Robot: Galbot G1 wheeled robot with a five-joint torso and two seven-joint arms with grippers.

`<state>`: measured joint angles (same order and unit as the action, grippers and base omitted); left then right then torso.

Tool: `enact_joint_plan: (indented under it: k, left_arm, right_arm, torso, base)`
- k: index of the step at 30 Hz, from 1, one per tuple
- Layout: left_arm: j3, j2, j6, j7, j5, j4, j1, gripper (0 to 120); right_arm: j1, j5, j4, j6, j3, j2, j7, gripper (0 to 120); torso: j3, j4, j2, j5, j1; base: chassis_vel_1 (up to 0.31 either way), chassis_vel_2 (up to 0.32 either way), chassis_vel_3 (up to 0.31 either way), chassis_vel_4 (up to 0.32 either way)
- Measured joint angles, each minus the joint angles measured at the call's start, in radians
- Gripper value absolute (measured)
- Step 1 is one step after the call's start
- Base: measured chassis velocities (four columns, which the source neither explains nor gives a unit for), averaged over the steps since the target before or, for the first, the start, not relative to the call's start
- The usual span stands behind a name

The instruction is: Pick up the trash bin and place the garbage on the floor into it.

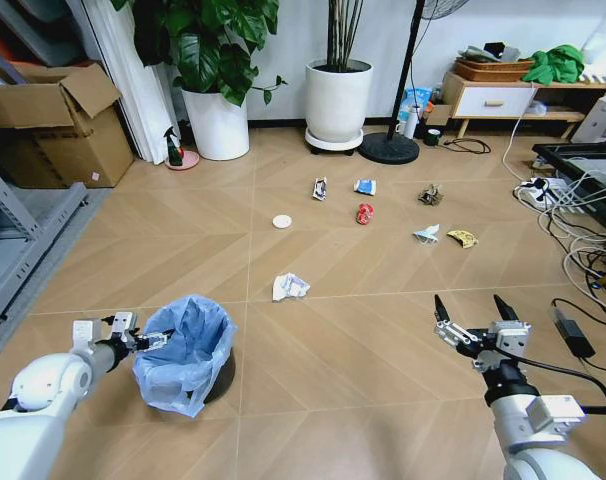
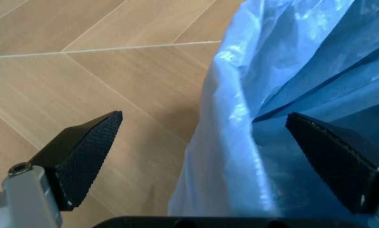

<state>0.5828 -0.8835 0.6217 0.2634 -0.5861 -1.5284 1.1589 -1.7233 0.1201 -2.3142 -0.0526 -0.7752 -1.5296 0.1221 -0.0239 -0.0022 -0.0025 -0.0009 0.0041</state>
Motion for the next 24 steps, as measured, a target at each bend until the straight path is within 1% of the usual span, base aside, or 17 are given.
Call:
enact_joint_plan:
  k: [3, 4, 5, 6, 9, 10, 11, 13, 15, 17, 18, 19, 22, 23, 24]
  left_arm:
    - [0.0, 0.004, 0.007, 0.022, 0.001, 0.007, -0.003, 100]
    - [0.0, 0.005, 0.01, 0.026, 0.003, 0.011, -0.005, 99]
    - [-0.002, 0.005, 0.011, 0.028, 0.003, 0.016, -0.008, 95]
    - [-0.002, 0.005, 0.011, 0.028, 0.003, 0.016, -0.008, 95]
    - [-0.008, 0.002, 0.012, 0.03, 0.005, 0.024, -0.014, 82]
    - [-0.008, 0.002, 0.012, 0.03, 0.005, 0.024, -0.014, 82]
    - [-0.01, 0.001, 0.011, 0.03, 0.005, 0.026, -0.016, 74]
    - [-0.012, -0.001, 0.011, 0.03, 0.005, 0.028, -0.019, 66]
    - [-0.012, -0.002, 0.012, 0.03, 0.005, 0.028, -0.019, 64]
    - [-0.015, -0.002, 0.012, 0.03, 0.009, 0.029, -0.02, 52]
    - [-0.015, -0.002, 0.012, 0.03, 0.009, 0.029, -0.02, 52]
    - [-0.016, -0.002, 0.012, 0.032, 0.012, 0.029, -0.02, 46]
    - [-0.017, -0.003, 0.013, 0.034, 0.016, 0.029, -0.019, 32]
    - [-0.017, -0.003, 0.013, 0.034, 0.016, 0.029, -0.019, 32]
    - [-0.017, -0.002, 0.013, 0.035, 0.017, 0.028, -0.018, 29]
  right_arm:
    - [0.0, 0.0, 0.002, 0.001, -0.001, -0.001, 0.0, 100]
    - [0.0, 0.0, 0.002, 0.001, -0.001, -0.001, 0.0, 100]
    - [0.0, 0.0, 0.003, 0.002, -0.001, -0.001, 0.0, 100]
    - [0.0, 0.0, 0.003, 0.002, -0.001, -0.001, 0.0, 100]
    - [0.001, 0.0, 0.005, 0.002, -0.003, 0.0, -0.001, 100]
    - [0.001, 0.0, 0.005, 0.002, -0.003, 0.0, -0.001, 100]
    - [0.002, -0.001, 0.008, 0.003, -0.004, 0.001, -0.001, 100]
    - [0.003, -0.001, 0.011, 0.006, -0.005, 0.001, -0.001, 100]
    - [0.003, -0.001, 0.011, 0.006, -0.005, 0.0, -0.001, 100]
    - [0.003, -0.001, 0.012, 0.006, -0.006, 0.0, -0.002, 100]
    - [0.003, -0.001, 0.012, 0.006, -0.006, 0.0, -0.002, 100]
    - [0.004, -0.001, 0.012, 0.006, -0.006, -0.001, -0.002, 100]
    - [0.004, -0.002, 0.013, 0.006, -0.006, -0.002, -0.003, 100]
    - [0.004, -0.002, 0.013, 0.006, -0.006, -0.002, -0.003, 100]
    - [0.004, -0.002, 0.013, 0.006, -0.006, -0.002, -0.003, 100]
  torso:
    - [0.0, -0.0001, 0.0, 0.0, 0.0]
    - [0.0, 0.0, 0.0, 0.0, 0.0]
    - [0.0, 0.0, 0.0, 0.0, 0.0]
    - [0.0, 0.0, 0.0, 0.0, 0.0]
    - [0.0, 0.0, 0.0, 0.0005, 0.0]
    - [0.0, 0.0, 0.0, 0.0005, 0.0]
    - [0.0, 0.0, 0.0, 0.0005, 0.0]
    - [0.0, 0.0001, 0.0, 0.0006, 0.0]
    - [0.0, 0.0001, 0.0, 0.0006, 0.0]
    - [0.0, 0.0, 0.0, 0.0006, 0.0]
    - [0.0, 0.0, 0.0, 0.0006, 0.0]
    - [0.0, 0.0001, 0.0, 0.0005, 0.0]
    - [0.0, 0.0, 0.0, 0.0003, 0.0]
    - [0.0, 0.0, 0.0, 0.0003, 0.0]
    - [0.0, 0.0, 0.0, 0.0001, 0.0]
  base:
    - [0.0, 0.0, 0.0, 0.0]
    - [0.0, 0.0, 0.0, 0.0]
    - [0.0, 0.0, 0.0, 0.0]
    - [0.0, 0.0, 0.0, 0.0]
    - [0.0, 0.0, 0.0, 0.0]
    - [0.0, 0.0, 0.0, 0.0]
    - [0.0, 0.0, 0.0, 0.0]
    - [0.0, 0.0, 0.0, 0.0]
    - [0.0, 0.0, 0.0, 0.0]
    - [0.0, 0.0, 0.0, 0.0]
    - [0.0, 0.0, 0.0, 0.0]
    - [0.0, 0.0, 0.0, 0.0]
    - [0.0, 0.0, 0.0, 0.0]
    - [0.0, 0.0, 0.0, 0.0]
    - [0.0, 0.0, 0.0, 0.0]
